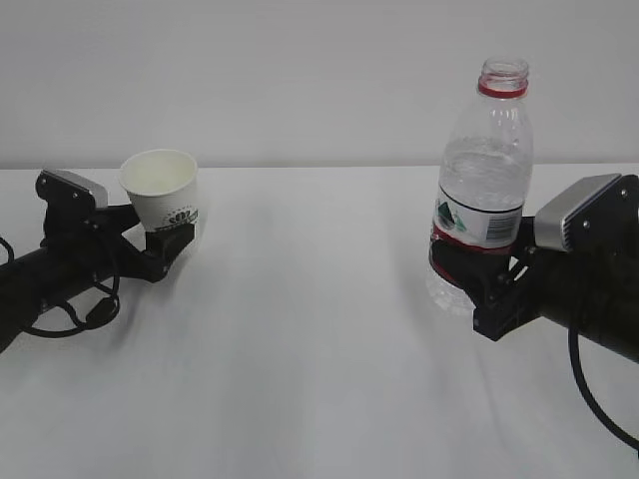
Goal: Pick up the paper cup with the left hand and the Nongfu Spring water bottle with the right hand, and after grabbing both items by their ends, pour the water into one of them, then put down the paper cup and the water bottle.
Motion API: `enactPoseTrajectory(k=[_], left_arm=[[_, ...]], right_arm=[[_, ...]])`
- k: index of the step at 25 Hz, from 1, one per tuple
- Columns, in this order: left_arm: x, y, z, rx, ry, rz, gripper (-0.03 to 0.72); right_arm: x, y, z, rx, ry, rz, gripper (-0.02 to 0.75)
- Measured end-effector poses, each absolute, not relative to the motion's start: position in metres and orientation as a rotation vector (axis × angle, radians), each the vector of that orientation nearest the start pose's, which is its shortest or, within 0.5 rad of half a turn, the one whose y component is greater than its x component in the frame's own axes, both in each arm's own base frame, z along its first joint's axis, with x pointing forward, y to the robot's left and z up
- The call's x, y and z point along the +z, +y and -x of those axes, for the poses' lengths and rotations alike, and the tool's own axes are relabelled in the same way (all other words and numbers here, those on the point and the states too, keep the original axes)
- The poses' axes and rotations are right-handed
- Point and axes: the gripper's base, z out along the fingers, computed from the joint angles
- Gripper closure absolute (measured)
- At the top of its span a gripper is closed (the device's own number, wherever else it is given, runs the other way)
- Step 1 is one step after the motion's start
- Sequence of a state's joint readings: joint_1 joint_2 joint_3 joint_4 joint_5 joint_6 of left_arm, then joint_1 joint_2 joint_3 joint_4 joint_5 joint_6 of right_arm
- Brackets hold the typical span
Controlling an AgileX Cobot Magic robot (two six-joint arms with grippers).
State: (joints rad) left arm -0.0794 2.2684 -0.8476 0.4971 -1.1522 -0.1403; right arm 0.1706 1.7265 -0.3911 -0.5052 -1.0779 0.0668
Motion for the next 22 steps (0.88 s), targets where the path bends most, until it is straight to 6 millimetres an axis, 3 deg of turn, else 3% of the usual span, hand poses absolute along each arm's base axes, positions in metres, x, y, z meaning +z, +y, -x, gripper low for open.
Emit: enactPoseTrajectory(k=[7, 22], left_arm=[[0.038, -0.070, -0.363, -0.419, 1.789, -0.451, -0.003], [0.056, -0.078, -0.392, -0.410, 1.677, -0.458, -0.003]], right_arm=[[0.146, 0.083, -0.252, 0.382, 1.680, 0.625, 0.288], [0.146, 0.083, -0.252, 0.382, 1.680, 0.625, 0.288]])
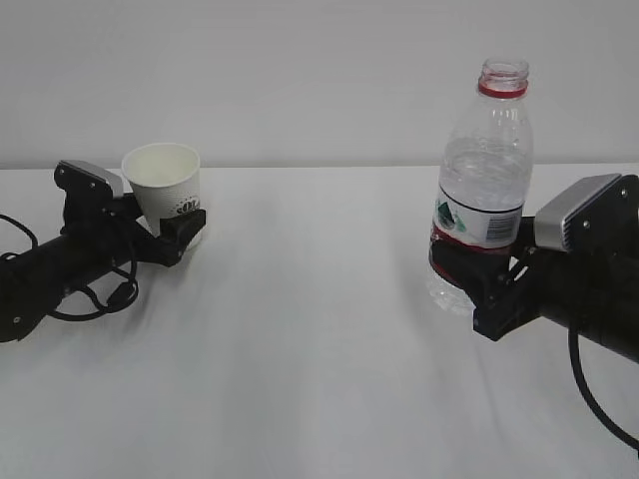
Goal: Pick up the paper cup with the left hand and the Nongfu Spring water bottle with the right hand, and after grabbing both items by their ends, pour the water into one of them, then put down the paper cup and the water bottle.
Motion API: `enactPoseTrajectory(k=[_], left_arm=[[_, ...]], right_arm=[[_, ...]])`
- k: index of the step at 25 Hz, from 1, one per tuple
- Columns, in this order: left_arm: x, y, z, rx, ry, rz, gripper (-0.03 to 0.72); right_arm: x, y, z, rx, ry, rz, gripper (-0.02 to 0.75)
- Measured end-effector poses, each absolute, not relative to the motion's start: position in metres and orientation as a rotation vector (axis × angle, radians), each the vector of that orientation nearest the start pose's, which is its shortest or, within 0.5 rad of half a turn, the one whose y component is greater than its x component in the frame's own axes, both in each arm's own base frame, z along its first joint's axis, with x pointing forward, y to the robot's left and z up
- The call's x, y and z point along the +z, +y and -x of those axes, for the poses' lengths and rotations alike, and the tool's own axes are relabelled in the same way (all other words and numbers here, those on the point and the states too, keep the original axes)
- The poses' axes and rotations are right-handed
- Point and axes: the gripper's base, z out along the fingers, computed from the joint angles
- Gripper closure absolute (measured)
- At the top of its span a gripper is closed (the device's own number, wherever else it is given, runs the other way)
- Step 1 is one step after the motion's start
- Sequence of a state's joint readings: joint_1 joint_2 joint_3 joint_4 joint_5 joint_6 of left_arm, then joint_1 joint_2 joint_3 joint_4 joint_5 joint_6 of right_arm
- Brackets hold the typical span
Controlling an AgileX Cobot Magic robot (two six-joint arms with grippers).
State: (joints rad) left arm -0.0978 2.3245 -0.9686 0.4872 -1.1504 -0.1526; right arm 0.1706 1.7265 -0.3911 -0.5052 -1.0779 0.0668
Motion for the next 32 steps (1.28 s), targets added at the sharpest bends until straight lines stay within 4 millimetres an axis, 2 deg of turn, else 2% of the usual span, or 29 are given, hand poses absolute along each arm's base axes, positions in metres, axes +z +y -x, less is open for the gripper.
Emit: enactPoseTrajectory(k=[5, 10, 19, 23, 32], left_arm=[[0.056, -0.078, -0.395, -0.410, 1.672, -0.457, 0.016], [0.056, -0.078, -0.395, -0.410, 1.672, -0.457, 0.105], [0.057, -0.078, -0.392, -0.416, 1.674, -0.467, 0.120], [0.067, -0.077, -0.380, -0.418, 1.683, -0.469, 0.120], [0.091, -0.073, -0.339, -0.426, 1.718, -0.467, 0.120]], right_arm=[[0.146, 0.083, -0.252, 0.382, 1.680, 0.625, 0.288], [0.146, 0.083, -0.252, 0.382, 1.680, 0.625, 0.288], [0.146, 0.083, -0.252, 0.381, 1.681, 0.621, 0.288], [0.147, 0.082, -0.252, 0.379, 1.682, 0.616, 0.288], [0.147, 0.082, -0.253, 0.378, 1.682, 0.615, 0.288]])
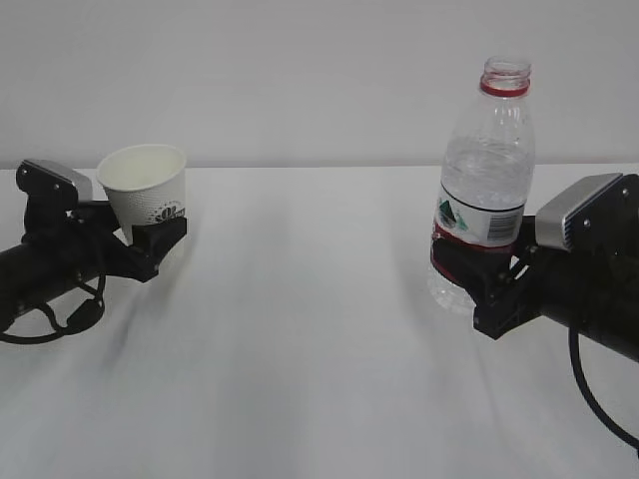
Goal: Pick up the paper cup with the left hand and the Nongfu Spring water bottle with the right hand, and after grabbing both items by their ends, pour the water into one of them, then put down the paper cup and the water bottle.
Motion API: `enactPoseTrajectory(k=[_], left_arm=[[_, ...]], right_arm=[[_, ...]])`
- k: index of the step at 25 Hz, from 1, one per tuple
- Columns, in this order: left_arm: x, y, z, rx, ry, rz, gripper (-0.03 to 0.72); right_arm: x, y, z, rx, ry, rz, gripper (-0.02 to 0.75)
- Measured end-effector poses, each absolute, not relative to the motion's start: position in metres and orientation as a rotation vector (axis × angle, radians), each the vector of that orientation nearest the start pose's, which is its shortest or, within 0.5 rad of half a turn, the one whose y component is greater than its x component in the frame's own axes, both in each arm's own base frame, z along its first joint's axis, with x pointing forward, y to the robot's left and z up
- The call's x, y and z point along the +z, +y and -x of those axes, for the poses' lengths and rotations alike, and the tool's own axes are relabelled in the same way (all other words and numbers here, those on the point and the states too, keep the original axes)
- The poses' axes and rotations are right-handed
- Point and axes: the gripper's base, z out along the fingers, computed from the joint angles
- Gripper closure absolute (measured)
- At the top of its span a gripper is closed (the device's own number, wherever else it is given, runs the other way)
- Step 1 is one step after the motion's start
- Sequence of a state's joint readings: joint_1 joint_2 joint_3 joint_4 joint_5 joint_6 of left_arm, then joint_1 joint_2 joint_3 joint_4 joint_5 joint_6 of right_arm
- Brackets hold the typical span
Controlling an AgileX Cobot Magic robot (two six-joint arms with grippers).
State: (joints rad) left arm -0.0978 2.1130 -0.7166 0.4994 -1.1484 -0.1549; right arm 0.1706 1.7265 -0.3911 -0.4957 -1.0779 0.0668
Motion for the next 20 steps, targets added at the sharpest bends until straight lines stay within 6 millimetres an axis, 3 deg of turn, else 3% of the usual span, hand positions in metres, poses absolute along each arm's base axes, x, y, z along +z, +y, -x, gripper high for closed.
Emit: enactPoseTrajectory(k=[10, 20], left_arm=[[0.124, -0.070, -0.292, -0.435, 1.707, -0.493, 0.121], [0.138, -0.079, -0.252, -0.529, 1.676, -0.668, 0.122]], right_arm=[[0.147, 0.082, -0.253, 0.378, 1.682, 0.615, 0.288], [0.146, 0.086, -0.250, 0.402, 1.670, 0.677, 0.288]])
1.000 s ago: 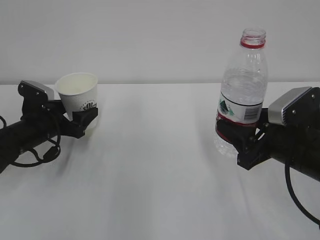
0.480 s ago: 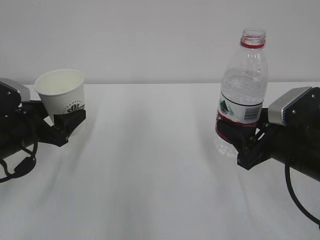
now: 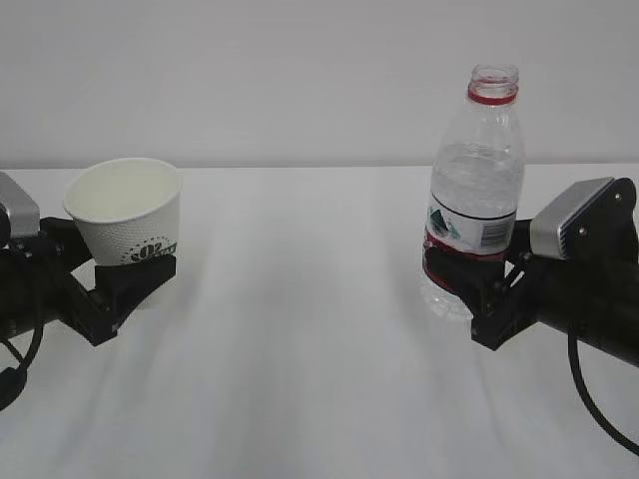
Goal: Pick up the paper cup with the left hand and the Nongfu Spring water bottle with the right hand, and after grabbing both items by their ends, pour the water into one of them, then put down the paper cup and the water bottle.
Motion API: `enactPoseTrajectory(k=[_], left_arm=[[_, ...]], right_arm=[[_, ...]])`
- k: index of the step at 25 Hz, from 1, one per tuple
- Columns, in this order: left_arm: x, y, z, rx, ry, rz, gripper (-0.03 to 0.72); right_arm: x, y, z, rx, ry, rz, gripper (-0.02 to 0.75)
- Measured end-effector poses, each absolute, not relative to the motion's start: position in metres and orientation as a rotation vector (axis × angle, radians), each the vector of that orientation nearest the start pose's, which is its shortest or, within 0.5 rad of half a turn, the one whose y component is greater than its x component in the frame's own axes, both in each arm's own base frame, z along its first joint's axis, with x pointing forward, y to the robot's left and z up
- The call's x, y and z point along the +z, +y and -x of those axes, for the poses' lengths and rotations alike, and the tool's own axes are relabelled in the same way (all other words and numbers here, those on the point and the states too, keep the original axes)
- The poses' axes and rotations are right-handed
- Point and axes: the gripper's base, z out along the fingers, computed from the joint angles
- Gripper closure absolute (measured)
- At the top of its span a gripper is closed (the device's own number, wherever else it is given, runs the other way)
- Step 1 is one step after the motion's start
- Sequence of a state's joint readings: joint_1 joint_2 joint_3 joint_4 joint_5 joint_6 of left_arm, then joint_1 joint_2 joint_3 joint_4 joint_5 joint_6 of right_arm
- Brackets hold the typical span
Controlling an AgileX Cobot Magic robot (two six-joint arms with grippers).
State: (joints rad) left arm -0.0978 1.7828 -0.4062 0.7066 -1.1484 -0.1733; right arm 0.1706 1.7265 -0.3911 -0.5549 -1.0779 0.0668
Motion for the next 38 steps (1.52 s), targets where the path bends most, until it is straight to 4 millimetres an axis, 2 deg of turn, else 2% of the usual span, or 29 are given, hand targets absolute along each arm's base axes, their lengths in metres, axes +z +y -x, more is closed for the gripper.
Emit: enactPoseTrajectory(k=[8, 24, 33, 38], left_arm=[[0.137, -0.091, -0.241, -0.630, 1.656, -0.803, 0.122], [0.137, -0.153, -0.207, -0.822, 1.559, -1.042, 0.123], [0.139, -0.180, -0.193, -0.878, 1.530, -1.061, 0.123], [0.140, -0.184, -0.191, -0.879, 1.534, -1.037, 0.123]], right_arm=[[0.145, 0.089, -0.247, 0.421, 1.659, 0.727, 0.288], [0.145, 0.090, -0.246, 0.431, 1.653, 0.753, 0.288], [0.145, 0.090, -0.246, 0.432, 1.652, 0.755, 0.288], [0.145, 0.090, -0.246, 0.432, 1.652, 0.755, 0.288]])
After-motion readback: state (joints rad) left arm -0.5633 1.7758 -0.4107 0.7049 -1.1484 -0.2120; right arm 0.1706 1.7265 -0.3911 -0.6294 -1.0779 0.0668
